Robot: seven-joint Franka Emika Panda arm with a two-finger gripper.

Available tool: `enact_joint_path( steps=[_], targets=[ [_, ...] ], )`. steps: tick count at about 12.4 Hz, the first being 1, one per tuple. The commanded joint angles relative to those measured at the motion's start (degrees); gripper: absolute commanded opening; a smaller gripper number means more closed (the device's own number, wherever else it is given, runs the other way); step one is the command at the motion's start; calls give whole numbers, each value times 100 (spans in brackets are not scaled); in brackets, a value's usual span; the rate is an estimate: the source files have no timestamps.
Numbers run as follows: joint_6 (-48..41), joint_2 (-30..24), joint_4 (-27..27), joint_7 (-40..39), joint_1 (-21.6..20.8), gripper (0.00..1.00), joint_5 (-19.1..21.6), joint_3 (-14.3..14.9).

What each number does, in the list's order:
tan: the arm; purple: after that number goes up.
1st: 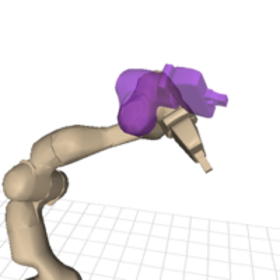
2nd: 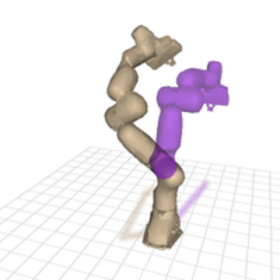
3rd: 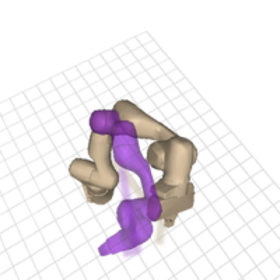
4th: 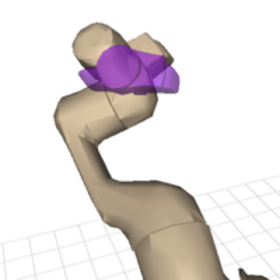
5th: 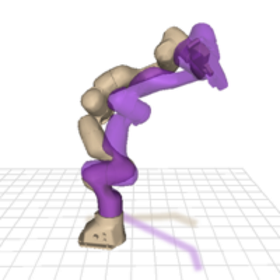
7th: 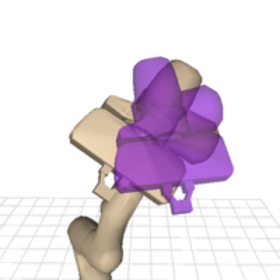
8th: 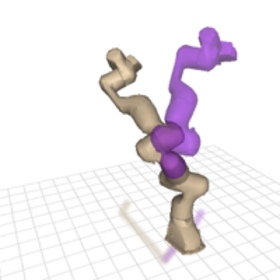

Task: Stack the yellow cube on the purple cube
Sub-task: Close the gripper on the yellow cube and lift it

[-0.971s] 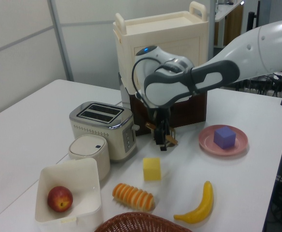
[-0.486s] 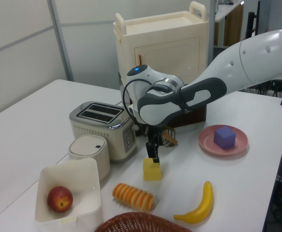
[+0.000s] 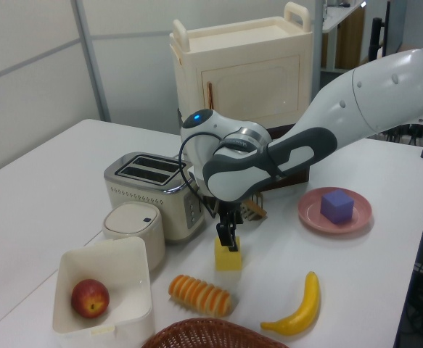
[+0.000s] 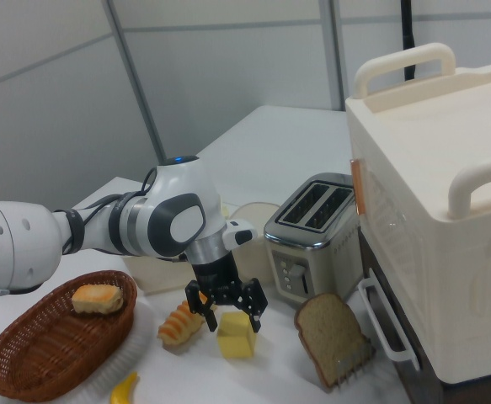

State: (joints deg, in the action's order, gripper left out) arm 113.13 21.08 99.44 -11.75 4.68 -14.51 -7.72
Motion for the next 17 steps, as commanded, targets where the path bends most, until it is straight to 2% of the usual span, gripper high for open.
enact_joint_path(
  steps=[1,8,10,12,15,16,17],
  targets=[
    [87,80,66,226,-73,100,-202,-28],
    [87,142,31,234,-143,100,-394,-37],
    [628,168,49,601,-143,100,-413,-37],
    [754,308,49,692,-143,100,-482,-45],
    [746,309,75,665,-126,100,-492,-220],
    [737,326,84,691,-143,76,-500,-238],
    [737,335,75,779,-152,34,-483,-239]
  ],
)
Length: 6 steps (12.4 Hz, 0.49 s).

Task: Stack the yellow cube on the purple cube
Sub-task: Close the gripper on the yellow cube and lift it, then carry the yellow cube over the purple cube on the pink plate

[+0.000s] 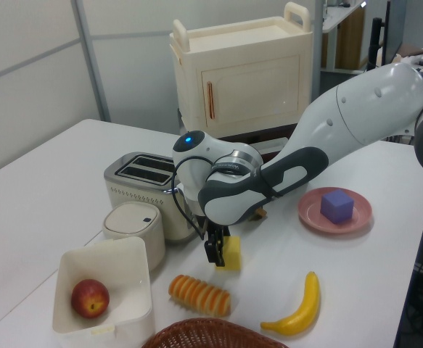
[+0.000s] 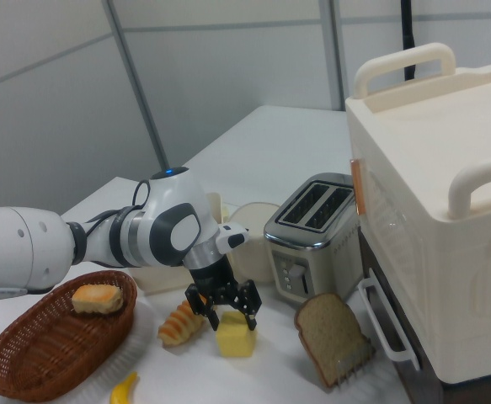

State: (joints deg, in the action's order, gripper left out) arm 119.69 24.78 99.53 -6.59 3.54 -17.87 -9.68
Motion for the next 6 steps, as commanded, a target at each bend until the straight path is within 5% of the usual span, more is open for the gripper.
enact_joint_path(
  steps=[1,4,6],
  targets=[
    [81,-34,66,533,-38,30,-155,-52],
    [37,-191,66,868,32,31,-164,-52],
    [-50,-760,223,949,452,32,-111,-52]
  ],
)
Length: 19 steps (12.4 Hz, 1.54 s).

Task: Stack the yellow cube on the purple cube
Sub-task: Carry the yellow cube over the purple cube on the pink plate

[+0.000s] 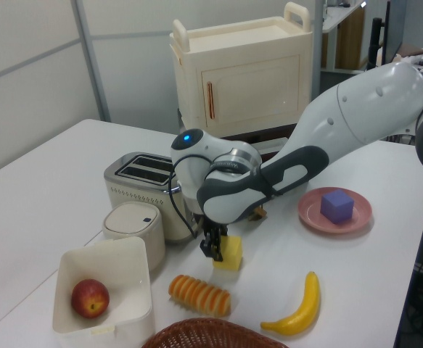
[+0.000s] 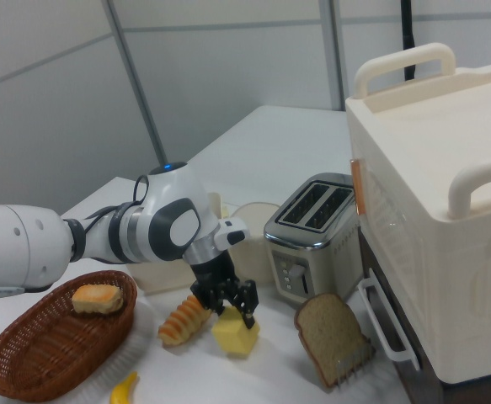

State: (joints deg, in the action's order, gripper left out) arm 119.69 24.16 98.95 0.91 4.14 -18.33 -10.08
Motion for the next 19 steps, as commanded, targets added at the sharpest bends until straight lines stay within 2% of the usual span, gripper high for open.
enact_joint_path(
  steps=[1,3,5,6,7,12,15,17,19],
  targets=[
    [-216,-1076,448,234,568,32,-22,-11],
    [-1013,-1693,485,235,623,32,187,137],
    [-1385,-2203,494,217,448,32,740,908],
    [-1448,-2292,485,226,343,32,917,1233],
    [-1448,-2363,485,243,307,32,1005,1411],
    [-1510,-2320,494,506,394,32,1200,2097],
    [-1492,-2284,520,464,394,32,1165,2667],
    [-1449,-2275,826,-105,394,34,1121,2879],
    [-1196,-2258,977,-143,394,30,1147,2951]
  ],
)
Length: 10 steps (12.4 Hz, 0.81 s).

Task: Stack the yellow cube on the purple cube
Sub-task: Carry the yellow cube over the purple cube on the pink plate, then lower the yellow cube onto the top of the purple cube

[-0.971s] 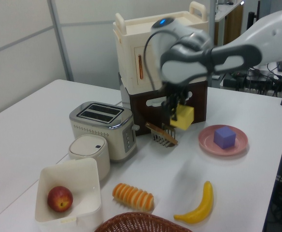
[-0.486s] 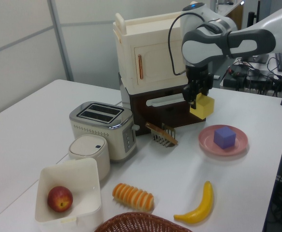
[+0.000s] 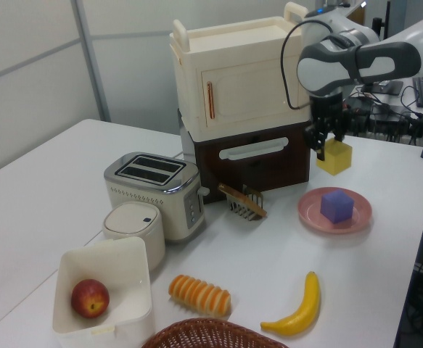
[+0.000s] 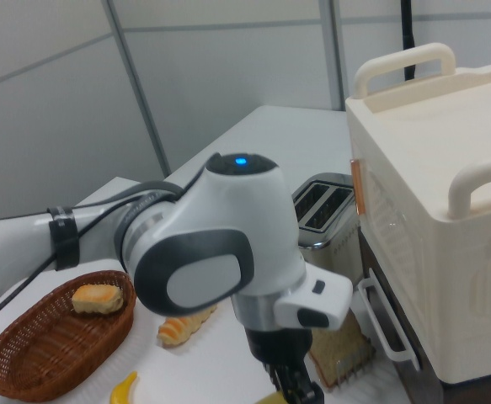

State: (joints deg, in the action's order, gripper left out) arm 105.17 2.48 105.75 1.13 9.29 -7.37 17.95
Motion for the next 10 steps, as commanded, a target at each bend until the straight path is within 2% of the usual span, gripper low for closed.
enact_joint_path(
  steps=[1,6,10],
  targets=[
    [511,-98,463,-158,-121,30,77,147],
    [1154,51,859,-157,-112,30,77,156],
    [1173,103,869,-201,-7,30,25,173]
  ],
)
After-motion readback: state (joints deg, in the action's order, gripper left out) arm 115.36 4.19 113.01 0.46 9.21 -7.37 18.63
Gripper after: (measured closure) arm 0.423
